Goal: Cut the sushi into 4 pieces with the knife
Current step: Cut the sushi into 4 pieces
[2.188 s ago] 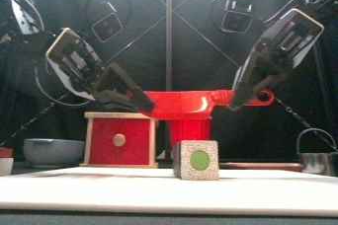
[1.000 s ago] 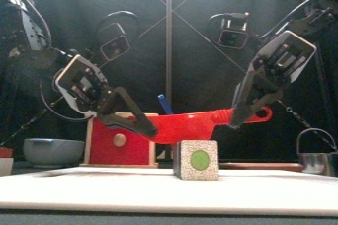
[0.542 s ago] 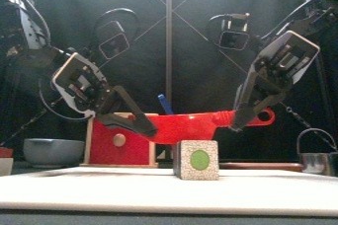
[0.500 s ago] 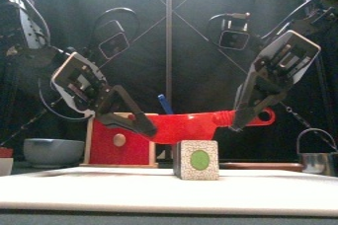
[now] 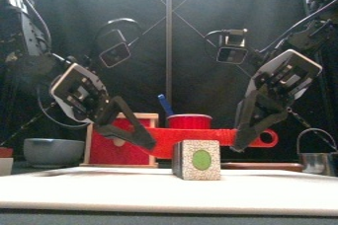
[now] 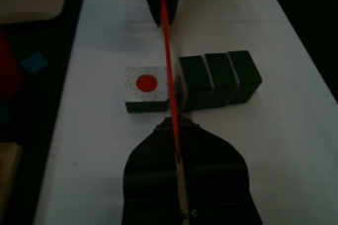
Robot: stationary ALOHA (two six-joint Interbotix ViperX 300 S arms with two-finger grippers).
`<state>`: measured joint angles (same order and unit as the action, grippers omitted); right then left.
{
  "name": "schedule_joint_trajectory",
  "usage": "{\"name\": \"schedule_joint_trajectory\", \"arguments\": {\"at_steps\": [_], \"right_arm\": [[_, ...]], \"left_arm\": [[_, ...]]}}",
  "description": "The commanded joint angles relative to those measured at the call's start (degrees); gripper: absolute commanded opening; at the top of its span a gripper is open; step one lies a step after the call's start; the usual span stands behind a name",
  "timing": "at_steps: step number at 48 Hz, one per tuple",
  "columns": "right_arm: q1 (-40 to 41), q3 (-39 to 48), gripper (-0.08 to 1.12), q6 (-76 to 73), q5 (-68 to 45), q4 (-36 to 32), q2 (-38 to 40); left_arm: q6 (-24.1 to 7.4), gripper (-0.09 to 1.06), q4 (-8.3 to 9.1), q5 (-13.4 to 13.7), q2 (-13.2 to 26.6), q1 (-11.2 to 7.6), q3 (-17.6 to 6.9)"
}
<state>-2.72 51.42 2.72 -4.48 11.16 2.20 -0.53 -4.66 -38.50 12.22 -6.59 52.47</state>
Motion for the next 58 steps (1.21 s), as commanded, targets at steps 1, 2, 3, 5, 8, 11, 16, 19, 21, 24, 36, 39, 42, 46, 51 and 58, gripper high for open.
{"name": "schedule_joint_trajectory", "arguments": {"at_steps": [1, 2, 3, 5, 8, 11, 16, 19, 21, 24, 36, 39, 42, 46, 51, 58], "right_arm": [[0.3, -0.9, 0.06, -0.1, -0.5, 0.2, 0.3], [0.3, -0.9, 0.06, -0.1, -0.5, 0.2, 0.2], [0.3, -0.8, 0.06, -0.1, -0.5, 0.2, -0.1], [0.3, -0.8, 0.06, -0.1, -0.5, 0.3, -0.6], [0.3, -0.8, 0.06, -0.1, -0.5, 0.8, -1.7], [0.4, -0.9, 0.06, -0.1, -0.4, 1.1, -2.5], [1.1, -0.6, 0.06, 0.0, 0.0, 0.9, -3.0], [2.1, -0.7, 0.06, 0.0, -0.1, 0.6, -2.6], [2.8, -0.8, 0.06, 0.2, 0.1, 0.3, -2.1], [3.8, -0.8, 0.06, 0.2, 0.2, -0.7, -1.0], [5.2, -0.7, 0.06, 0.0, 0.4, -2.2, 3.3], [4.9, -0.6, 0.06, 0.0, 0.7, -2.2, 4.2], [4.8, -0.6, 0.06, 0.0, 1.5, -2.1, 5.3], [4.0, -0.6, 0.06, -0.1, 2.5, -1.8, 6.9], [2.4, -0.6, 0.06, -0.1, 3.0, -1.4, 8.0], [0.7, -0.4, 0.06, -0.1, 3.1, -0.7, 8.1]], "left_arm": [[-0.1, 0.16, -0.26, -0.4, 0.7, -0.18, -1.2], [0.0, 0.16, -0.35, -0.4, 1.1, -0.18, -1.3], [-0.1, 0.16, -0.44, -0.4, 1.4, -0.18, -1.4], [0.0, 0.16, -0.70, -0.4, 2.5, -0.18, -1.7], [0.2, 0.16, -1.41, -0.3, 4.1, -0.18, -2.0], [0.1, 0.16, -2.64, 0.2, 5.5, -0.09, -2.3], [-0.3, 0.16, -5.01, 1.1, 7.4, 0.26, -2.8], [-0.4, 0.16, -5.19, 1.3, 7.2, 0.70, -2.9], [-0.4, 0.16, -5.01, 1.3, 6.7, 1.05, -2.9], [-0.4, 0.16, -4.57, 1.3, 5.6, 1.85, -2.8], [-0.4, 0.16, -1.67, 1.4, 0.7, 4.13, -1.6], [-0.4, 0.16, -1.23, 1.4, -0.6, 4.13, -1.5], [-0.4, 0.16, -0.62, 1.4, -2.5, 3.78, -1.5], [-0.4, 0.16, 0.44, 1.3, -4.7, 3.16, -1.3], [-0.3, 0.16, 1.67, 1.4, -6.8, 1.32, -1.0], [-0.1, 0.16, 1.85, 1.4, -7.6, -1.14, -1.0]]}}
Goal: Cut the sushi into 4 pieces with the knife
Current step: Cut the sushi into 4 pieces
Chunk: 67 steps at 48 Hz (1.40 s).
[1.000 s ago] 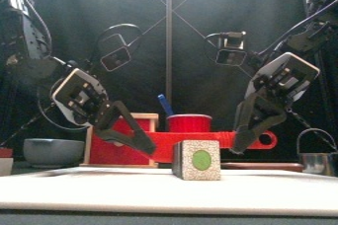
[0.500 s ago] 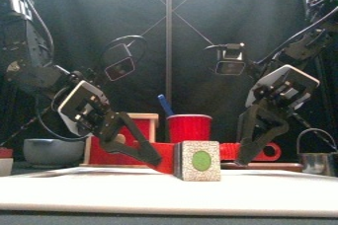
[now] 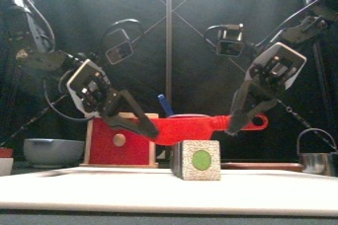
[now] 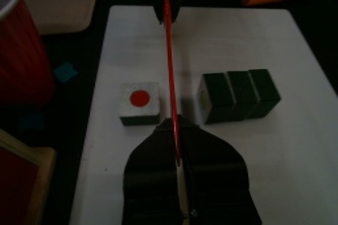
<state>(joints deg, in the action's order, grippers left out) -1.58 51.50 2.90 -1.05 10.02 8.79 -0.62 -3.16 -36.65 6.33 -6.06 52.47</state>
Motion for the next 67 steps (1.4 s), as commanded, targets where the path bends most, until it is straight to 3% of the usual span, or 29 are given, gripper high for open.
{"name": "schedule_joint_trajectory", "arguments": {"at_steps": [1, 19, 31, 51, 67], "right_arm": [[-0.5, -0.5, 0.06, -0.3, -0.4, 0.4, 1.5], [-1.8, -0.5, 0.06, -0.3, -0.7, 2.0, -0.3], [-2.5, -0.9, 0.06, -0.3, -0.7, 2.6, -2.5], [-2.8, -1.8, 0.06, -0.3, -0.7, 2.6, -5.8], [-4.1, -2.7, 0.06, -0.3, -0.4, 3.5, -6.2]], "left_arm": [[0.0, 0.16, 0.26, -0.4, -1.7, -2.11, -1.1], [0.4, 0.16, -1.23, -0.4, 0.4, -5.27, -1.5], [0.4, 0.16, -2.37, -0.4, 1.8, -6.15, -1.7], [0.4, 0.16, -2.46, -0.4, 5.4, -6.86, -3.3], [0.3, 0.16, -4.31, 5.4, 8.3, -6.86, -4.5]]}}
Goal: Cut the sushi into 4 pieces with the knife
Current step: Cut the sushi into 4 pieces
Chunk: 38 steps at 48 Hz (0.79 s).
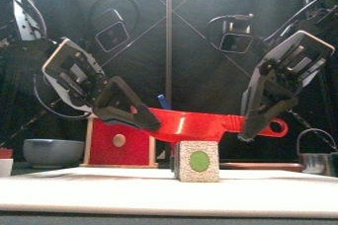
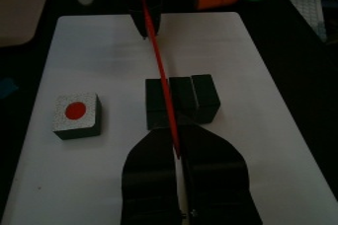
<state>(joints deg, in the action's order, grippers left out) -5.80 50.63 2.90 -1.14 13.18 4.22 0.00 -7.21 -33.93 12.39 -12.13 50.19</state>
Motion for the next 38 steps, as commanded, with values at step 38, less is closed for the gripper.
{"name": "schedule_joint_trajectory", "arguments": {"at_steps": [38], "right_arm": [[-1.2, -3.3, 0.06, -0.2, 1.8, 0.4, -5.3]], "left_arm": [[-0.6, 0.16, -1.41, 3.6, 6.7, 0.97, -2.4]]}}
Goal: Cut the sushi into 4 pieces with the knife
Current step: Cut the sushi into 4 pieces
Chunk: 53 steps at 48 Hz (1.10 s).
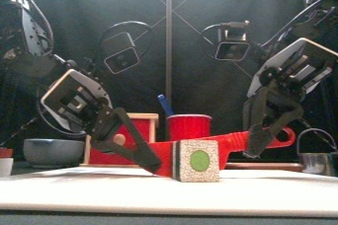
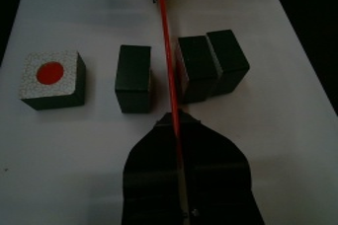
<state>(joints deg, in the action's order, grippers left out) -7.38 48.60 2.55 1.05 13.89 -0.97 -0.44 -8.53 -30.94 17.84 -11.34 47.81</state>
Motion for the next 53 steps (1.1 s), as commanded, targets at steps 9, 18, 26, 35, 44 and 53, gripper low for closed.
{"name": "schedule_joint_trajectory", "arguments": {"at_steps": [9, 18, 26, 35, 44, 53], "right_arm": [[3.8, -1.1, 0.06, 0.2, -0.4, -1.8, 0.4], [6.6, -1.7, 0.06, 0.2, -0.4, -4.6, 1.3], [6.8, -2.1, 0.06, 0.2, -0.4, -5.0, 2.5], [5.7, -2.1, 0.06, 0.1, 0.3, -4.6, 5.7], [2.3, -1.7, 0.06, 0.0, 0.4, -4.5, 8.9], [-0.1, -1.5, 0.06, 0.1, 0.4, -2.1, 9.4]], "left_arm": [[-0.4, 0.16, 0.44, 0.6, -0.1, 2.29, 0.0], [-0.4, 0.16, 2.46, 0.6, -2.5, 5.27, 1.1], [-0.4, 0.16, 3.96, 0.6, -5.7, 6.50, 1.9], [-0.4, 0.16, 4.92, 0.8, -10.5, 6.15, 2.5], [-0.3, 0.16, 5.27, 0.9, -13.6, 2.64, 2.2], [0.1, 0.16, 5.01, 0.9, -13.4, -0.62, 1.9]]}}
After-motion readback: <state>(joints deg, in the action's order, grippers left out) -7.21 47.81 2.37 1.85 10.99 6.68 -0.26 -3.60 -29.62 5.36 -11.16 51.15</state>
